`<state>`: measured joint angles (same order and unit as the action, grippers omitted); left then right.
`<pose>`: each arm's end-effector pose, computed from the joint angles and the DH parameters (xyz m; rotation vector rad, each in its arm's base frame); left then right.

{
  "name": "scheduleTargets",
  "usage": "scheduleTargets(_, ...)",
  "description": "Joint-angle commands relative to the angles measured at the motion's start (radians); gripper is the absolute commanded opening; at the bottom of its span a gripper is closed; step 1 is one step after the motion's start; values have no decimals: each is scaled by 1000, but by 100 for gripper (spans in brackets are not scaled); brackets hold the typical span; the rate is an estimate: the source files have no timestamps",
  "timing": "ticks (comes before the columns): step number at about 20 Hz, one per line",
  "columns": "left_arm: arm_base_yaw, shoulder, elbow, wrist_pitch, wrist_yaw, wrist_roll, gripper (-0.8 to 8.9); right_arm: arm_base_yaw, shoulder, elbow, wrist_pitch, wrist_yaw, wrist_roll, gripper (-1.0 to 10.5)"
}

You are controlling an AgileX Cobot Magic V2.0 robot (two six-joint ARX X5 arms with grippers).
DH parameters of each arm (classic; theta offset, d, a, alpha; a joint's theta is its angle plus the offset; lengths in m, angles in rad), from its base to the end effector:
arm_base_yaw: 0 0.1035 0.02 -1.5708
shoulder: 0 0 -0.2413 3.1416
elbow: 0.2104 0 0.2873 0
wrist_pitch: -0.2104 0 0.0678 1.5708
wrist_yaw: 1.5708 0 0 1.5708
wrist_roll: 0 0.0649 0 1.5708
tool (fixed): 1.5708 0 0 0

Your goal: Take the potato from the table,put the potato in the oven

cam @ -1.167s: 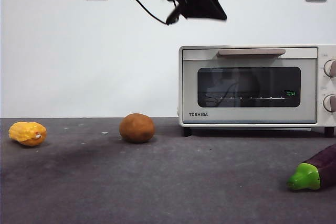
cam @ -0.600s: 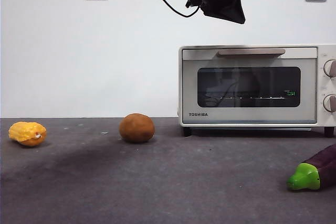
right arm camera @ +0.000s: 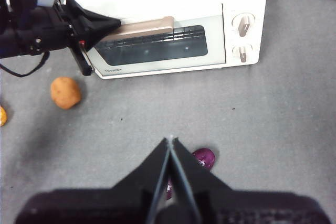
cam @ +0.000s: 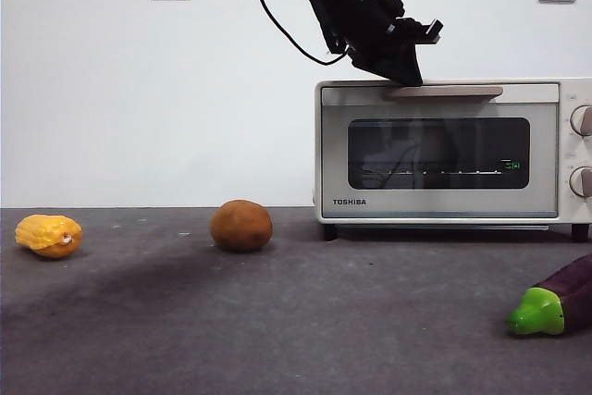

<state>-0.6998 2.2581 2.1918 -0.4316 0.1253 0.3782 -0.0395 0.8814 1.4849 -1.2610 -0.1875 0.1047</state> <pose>0.4335 -0.3756 0.2681 0.4944 0.3339 -0.8946 0.1683 0.0055 0.4182 0.1753 0.6611 0.1083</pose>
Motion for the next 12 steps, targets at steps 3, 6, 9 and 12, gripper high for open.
scheduleTargets(3, 2, 20, 2, -15, -25, 22, -7, 2, 13, 3, 4, -3, 0, 0)
scheduleTargets(6, 10, 20, 2, -56, -21, 27, -7, 2, 13, 3, 9, -3, -1, 0)
scheduleTargets(9, 9, 20, 2, -101, -20, 27, -8, 2, 13, 3, 11, -3, 0, 0)
scheduleTargets(12, 7, 33, 2, -129, -17, 25, -8, 2, 13, 3, 7, -4, 0, 0)
